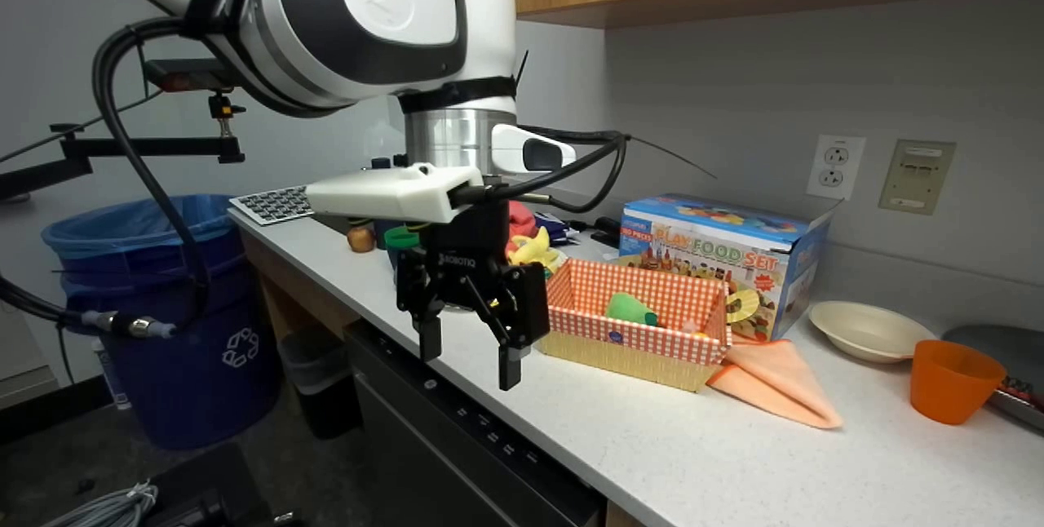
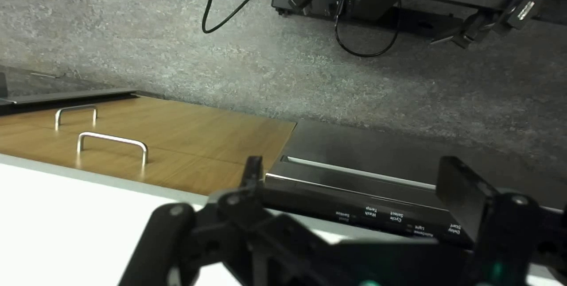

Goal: Remove the green plushy from the box and put it on the counter

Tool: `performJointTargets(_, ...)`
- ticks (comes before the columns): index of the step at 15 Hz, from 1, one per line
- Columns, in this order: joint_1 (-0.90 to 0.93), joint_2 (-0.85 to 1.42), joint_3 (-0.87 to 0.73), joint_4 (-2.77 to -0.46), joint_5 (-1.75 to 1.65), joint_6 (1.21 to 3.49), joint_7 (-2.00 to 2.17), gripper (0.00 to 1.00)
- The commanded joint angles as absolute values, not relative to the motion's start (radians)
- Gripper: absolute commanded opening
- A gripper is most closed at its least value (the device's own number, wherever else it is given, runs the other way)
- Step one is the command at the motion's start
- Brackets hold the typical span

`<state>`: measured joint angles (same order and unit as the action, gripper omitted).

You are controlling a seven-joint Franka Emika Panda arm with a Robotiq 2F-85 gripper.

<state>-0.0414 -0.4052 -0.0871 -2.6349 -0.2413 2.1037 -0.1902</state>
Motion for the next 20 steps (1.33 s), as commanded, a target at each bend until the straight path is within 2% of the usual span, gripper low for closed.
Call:
performJointTargets(1,-0.04,-0.429,-0.078,-2.643,-0.23,2.11,-0.191,1.0)
performJointTargets(6,0.059,-0.558,-0.049,-2.618,-0.061,2.087,-0.232,1.0)
performJointTargets(10,0.138,-0.593,-0.022,-2.58,0.038,2.151,-0.227,1.0)
performJointTargets(20,0.134,-0.591,-0.008,-2.573,0.034,2.158,-0.205,1.0)
